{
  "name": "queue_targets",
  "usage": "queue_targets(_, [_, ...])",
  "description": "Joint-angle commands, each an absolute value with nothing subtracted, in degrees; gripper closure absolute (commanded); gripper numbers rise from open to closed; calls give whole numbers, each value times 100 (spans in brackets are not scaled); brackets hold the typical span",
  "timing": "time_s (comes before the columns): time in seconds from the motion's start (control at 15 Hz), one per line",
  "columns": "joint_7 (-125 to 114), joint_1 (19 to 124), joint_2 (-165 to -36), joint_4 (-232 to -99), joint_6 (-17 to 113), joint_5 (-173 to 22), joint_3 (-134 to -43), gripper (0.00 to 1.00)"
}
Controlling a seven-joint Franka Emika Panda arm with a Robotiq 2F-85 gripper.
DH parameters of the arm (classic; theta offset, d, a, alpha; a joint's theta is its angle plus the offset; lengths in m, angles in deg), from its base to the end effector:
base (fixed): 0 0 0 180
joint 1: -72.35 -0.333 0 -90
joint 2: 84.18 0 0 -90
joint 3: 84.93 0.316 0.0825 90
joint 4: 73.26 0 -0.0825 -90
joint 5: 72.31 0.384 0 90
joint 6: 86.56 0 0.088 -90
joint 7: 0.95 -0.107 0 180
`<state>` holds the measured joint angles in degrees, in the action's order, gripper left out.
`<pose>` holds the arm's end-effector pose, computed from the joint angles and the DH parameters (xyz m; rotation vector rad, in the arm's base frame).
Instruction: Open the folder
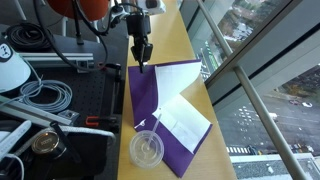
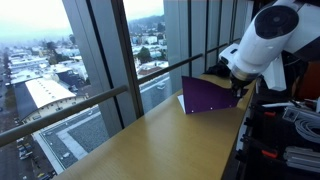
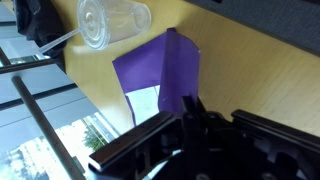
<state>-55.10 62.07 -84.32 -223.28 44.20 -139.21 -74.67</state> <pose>0.3876 0.1221 0.2337 2.3421 0.4352 0.2601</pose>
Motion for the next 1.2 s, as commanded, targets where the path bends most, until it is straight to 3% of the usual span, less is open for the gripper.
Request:
queue_targets(0.0, [-5577,5943,-8428,-22300,4445,-13482,-7203,100])
queue_targets(0.67, [-5482,5895,-8928,-21486,4504,-13301,-7186,100])
queue_targets(0.73, [-5483,5891,-8960,-21428,4504,-13270,-7186,95])
queue_targets(0.8, [-5492,5887,-8990,-21386,4508,-13251,-7186,72])
queue_targets(0.93, [-5523,5881,-9052,-21344,4516,-13225,-7189,68])
queue_targets(1.13, [-5519,5895,-9123,-21333,4530,-13239,-7211,47])
